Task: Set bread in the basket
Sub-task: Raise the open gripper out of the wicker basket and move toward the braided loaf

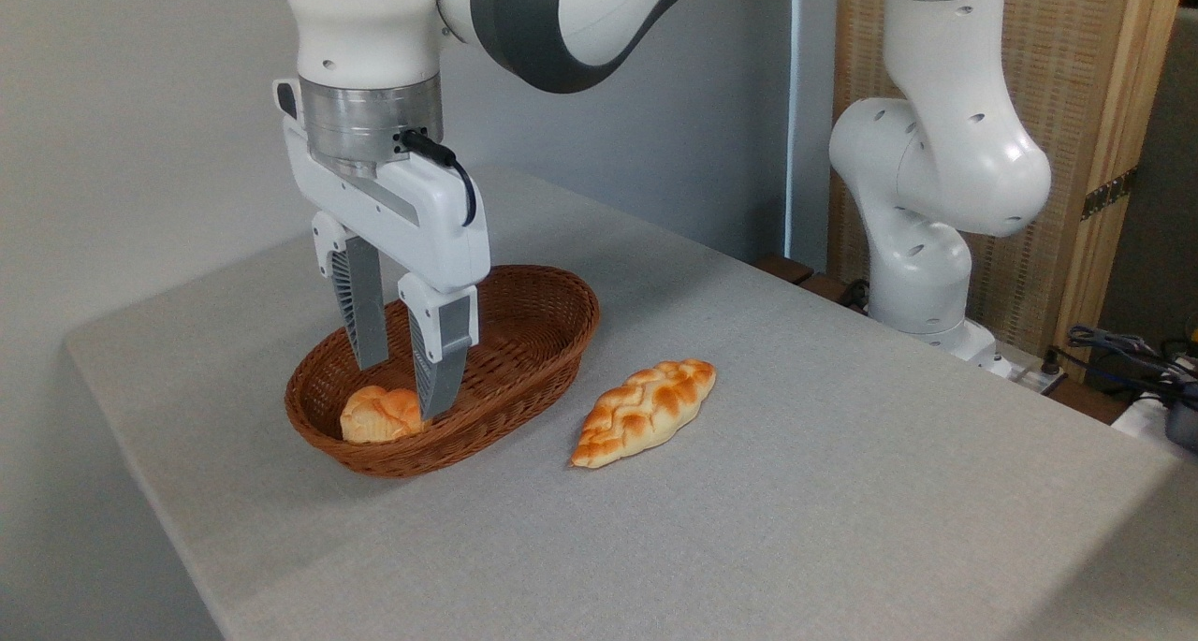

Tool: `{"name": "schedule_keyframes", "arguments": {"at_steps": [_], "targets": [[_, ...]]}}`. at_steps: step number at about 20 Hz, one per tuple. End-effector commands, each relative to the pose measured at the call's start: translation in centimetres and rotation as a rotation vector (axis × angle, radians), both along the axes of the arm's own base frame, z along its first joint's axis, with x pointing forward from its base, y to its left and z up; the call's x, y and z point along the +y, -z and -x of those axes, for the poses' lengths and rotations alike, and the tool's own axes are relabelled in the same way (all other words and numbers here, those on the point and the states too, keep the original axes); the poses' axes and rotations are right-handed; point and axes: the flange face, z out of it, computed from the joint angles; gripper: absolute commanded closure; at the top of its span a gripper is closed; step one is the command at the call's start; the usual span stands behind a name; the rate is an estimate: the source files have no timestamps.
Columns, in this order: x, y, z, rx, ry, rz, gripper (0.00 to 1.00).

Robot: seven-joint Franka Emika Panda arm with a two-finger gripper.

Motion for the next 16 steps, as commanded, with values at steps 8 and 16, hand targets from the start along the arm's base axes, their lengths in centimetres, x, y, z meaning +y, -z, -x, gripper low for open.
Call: {"name": "schedule_keyframes", "arguments": {"at_steps": [8,16], "targets": [[2.4,-0.6,0.6,0.031,-0.044,-0.012,0.0],[2.3,-0.9,3.1,0.096,-0.023,-0.01,0.0]]}}
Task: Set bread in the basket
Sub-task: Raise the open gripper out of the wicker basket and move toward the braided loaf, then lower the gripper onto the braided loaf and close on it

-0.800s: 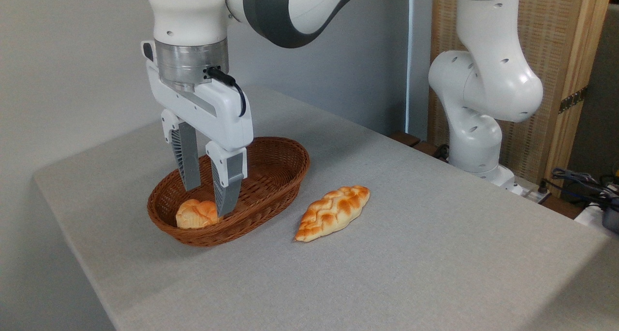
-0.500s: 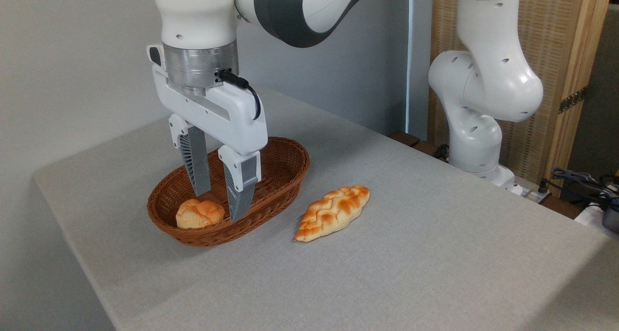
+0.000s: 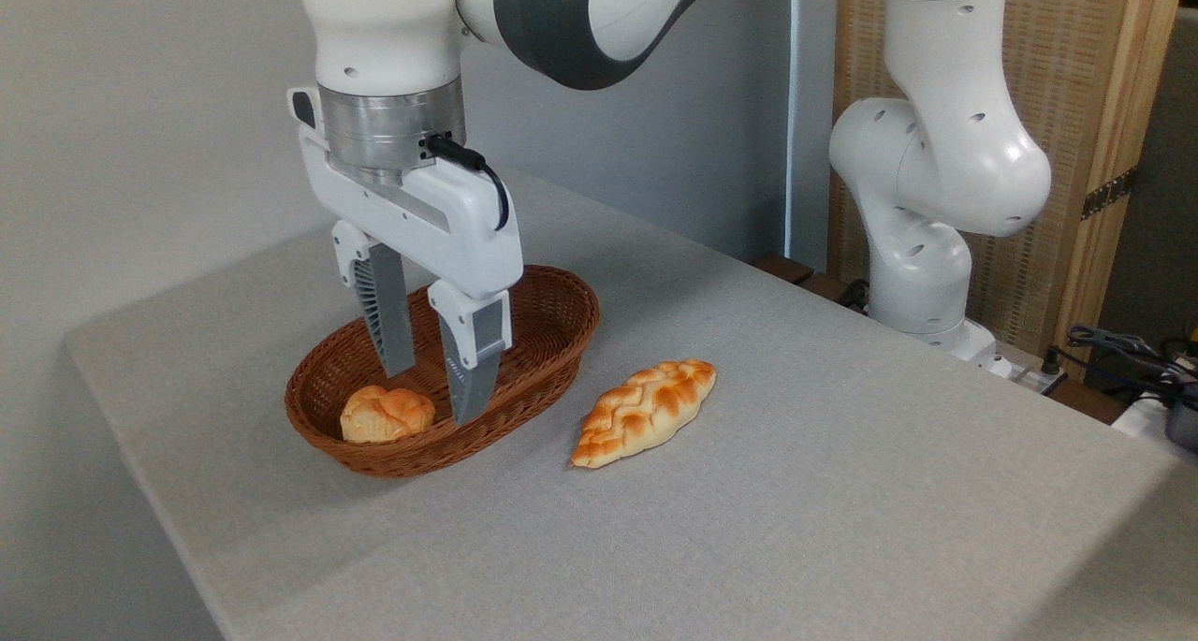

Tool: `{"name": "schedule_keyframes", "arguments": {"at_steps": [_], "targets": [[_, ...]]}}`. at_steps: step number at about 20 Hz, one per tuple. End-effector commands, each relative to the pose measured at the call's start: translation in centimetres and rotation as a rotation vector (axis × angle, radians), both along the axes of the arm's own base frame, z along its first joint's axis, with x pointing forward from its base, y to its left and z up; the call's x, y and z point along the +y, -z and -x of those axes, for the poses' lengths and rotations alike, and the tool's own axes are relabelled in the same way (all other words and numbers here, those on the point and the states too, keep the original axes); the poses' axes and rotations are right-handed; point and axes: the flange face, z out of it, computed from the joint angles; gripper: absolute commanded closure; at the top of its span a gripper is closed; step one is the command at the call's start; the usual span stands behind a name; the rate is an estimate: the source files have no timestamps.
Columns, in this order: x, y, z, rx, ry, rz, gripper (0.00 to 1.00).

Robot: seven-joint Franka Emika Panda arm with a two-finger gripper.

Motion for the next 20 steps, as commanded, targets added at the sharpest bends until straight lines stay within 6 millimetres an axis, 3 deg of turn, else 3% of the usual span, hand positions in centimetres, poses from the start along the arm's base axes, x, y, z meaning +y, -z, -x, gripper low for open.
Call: {"name": "schedule_keyframes", "arguments": {"at_steps": [1,8,13,20], "targets": [[0.4,-0.9,3.3,0.038,0.008,-0.003,0.0],[0.8,3.6,9.7,0.139,0.07,0.005,0.0],[1.0,7.5,14.9,0.205,0.275,0.019,0.0],[1.1,11.1,16.4,0.263,0.438,0.036,0.0]]}}
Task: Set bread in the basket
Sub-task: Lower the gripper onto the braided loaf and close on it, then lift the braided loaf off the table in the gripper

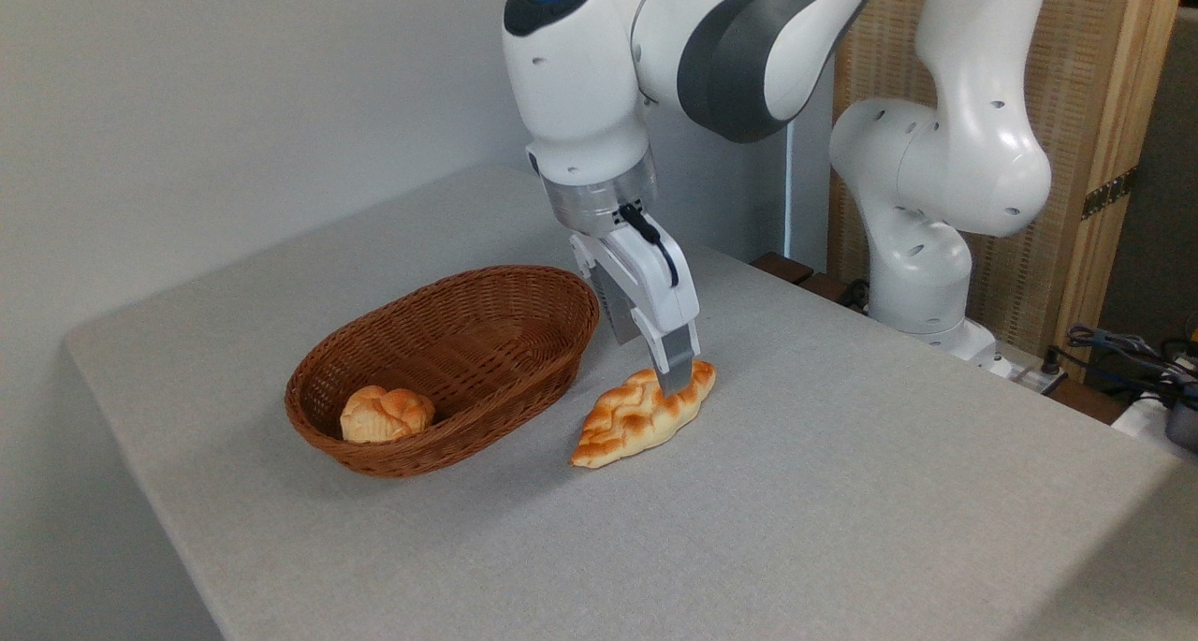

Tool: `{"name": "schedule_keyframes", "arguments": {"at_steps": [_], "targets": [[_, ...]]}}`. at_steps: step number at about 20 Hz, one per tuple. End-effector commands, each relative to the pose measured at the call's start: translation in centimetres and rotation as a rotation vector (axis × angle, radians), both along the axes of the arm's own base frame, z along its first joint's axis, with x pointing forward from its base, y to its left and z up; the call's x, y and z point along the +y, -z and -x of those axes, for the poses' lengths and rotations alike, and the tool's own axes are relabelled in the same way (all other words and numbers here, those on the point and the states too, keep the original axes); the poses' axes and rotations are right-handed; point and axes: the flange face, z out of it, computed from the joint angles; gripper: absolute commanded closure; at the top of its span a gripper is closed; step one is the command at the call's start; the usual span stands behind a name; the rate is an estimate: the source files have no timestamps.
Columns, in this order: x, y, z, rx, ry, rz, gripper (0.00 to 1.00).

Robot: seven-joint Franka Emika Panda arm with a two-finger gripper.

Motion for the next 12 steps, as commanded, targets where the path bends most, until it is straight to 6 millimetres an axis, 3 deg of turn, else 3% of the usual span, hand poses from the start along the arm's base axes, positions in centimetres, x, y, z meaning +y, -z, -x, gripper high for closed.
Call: {"name": "schedule_keyframes", "arguments": {"at_steps": [1,7,12], "targets": [[0.7,1.1,0.6,0.006,0.064,0.008,0.0],[0.7,3.9,-0.9,0.018,0.065,-0.001,0.0],[0.5,4.7,-1.1,0.024,0.086,0.001,0.0]]}}
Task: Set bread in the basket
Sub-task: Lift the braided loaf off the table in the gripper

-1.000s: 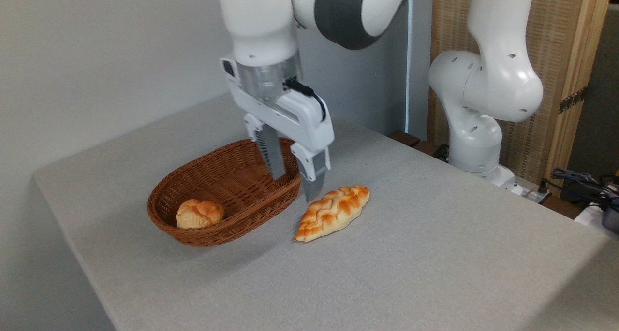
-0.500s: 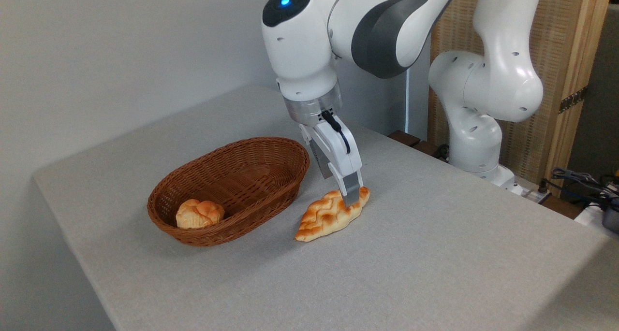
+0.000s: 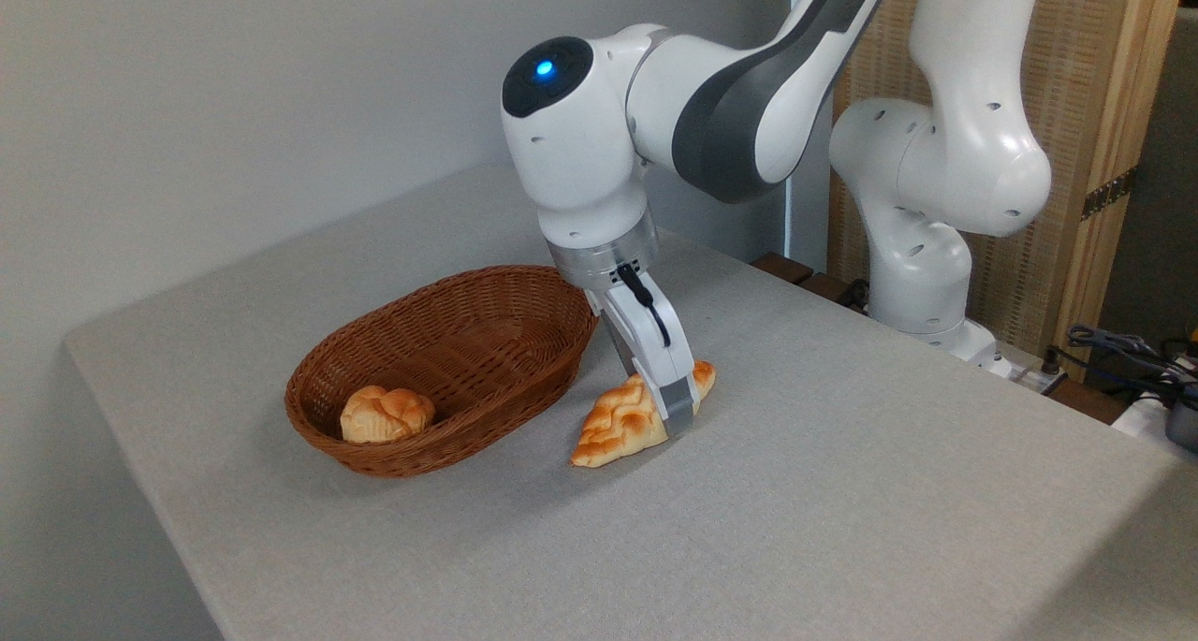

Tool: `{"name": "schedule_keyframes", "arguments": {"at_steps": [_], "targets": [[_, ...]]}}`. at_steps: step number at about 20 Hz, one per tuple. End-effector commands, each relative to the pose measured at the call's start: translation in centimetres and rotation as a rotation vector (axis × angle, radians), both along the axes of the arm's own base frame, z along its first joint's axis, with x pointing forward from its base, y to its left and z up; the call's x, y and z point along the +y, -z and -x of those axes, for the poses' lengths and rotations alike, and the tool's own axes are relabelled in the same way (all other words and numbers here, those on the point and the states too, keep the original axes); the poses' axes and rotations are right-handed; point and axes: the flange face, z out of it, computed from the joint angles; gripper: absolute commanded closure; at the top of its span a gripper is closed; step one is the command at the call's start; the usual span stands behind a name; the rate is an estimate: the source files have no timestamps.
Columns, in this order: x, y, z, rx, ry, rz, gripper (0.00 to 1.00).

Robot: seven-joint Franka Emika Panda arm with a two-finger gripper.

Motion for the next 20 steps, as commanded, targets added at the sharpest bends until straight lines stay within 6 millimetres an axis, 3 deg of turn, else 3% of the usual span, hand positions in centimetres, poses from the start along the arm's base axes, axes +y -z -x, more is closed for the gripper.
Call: {"name": "schedule_keyframes", "arguments": {"at_steps": [1,3,5,6,20], "targets": [[0.19,0.3,-0.28,-0.013,0.03,-0.005,0.02],[0.19,0.34,-0.35,-0.016,0.03,-0.005,0.21],[0.19,0.27,-0.39,-0.018,0.031,-0.005,0.52],[0.19,0.21,-0.43,-0.019,0.031,-0.005,0.63],[0.45,-0.65,-0.47,-0.027,0.025,-0.002,0.64]]}}
